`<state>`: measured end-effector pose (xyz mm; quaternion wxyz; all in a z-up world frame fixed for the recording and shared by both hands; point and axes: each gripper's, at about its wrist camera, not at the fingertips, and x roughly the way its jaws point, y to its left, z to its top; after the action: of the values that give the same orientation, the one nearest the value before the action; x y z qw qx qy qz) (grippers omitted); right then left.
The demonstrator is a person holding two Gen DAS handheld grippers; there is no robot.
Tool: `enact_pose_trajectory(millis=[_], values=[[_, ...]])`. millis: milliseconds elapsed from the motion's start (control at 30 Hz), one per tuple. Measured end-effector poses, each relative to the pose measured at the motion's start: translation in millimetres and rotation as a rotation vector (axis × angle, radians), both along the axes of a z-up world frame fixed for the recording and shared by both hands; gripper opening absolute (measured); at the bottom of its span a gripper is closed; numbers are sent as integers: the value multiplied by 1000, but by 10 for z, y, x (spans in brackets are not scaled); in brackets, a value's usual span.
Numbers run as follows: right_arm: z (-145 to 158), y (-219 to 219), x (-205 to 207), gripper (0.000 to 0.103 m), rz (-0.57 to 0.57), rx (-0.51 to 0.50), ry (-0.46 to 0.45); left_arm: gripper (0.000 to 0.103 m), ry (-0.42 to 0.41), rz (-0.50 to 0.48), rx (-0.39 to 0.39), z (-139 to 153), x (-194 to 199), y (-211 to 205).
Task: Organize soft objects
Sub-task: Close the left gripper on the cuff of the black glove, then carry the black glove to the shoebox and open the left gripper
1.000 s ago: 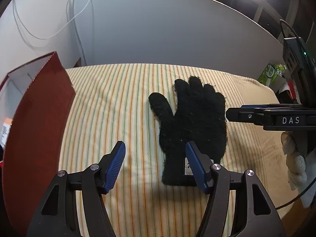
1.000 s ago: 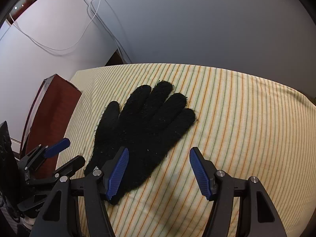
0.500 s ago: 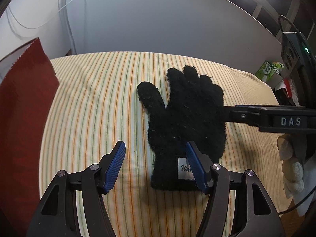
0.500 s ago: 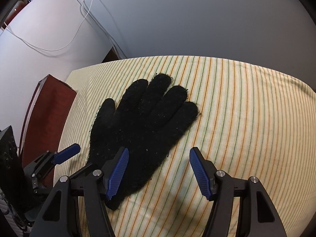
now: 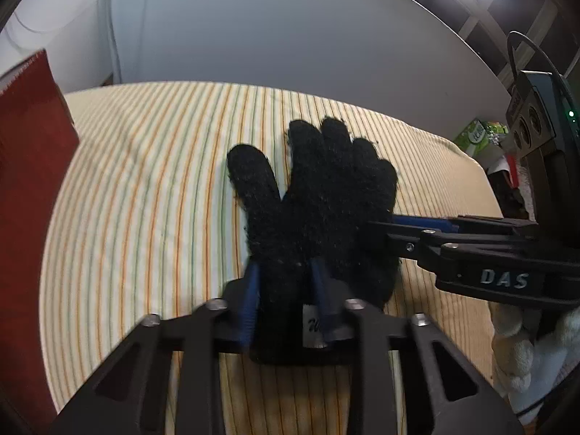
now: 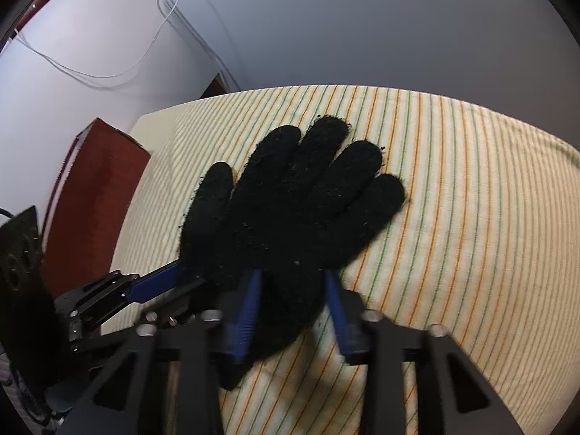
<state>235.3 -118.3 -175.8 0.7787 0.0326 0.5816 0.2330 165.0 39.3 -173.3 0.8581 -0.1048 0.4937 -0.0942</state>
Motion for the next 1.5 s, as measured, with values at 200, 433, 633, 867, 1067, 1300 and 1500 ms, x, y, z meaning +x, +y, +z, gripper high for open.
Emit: enact_pose_trajectory(millis=[200,433,633,867,1067,1300,1500], values=[[57,24,-57,12,-4,25,-12,11,-26,-2,-15,91,-44,15],[307,65,-241,11,11,36,-72,11,-72,-8,-11,273,-194,18],[709,42,-468,11,30,55,-161,11,-135,-15,-34,556,-397,93],[1225,208,-682,11,82,86,-259,11,-212,1,-53,964,-590,324],[1520,530,-742,11,138,119,-304,10,-268,36,-42,1270,-776,648],[1672,1110,-764,11,203,136,-326,10,-299,122,-35,1425,-898,1147],[1674,1640,-718,11,265,144,-321,10,-309,187,12,1493,-1001,1475]])
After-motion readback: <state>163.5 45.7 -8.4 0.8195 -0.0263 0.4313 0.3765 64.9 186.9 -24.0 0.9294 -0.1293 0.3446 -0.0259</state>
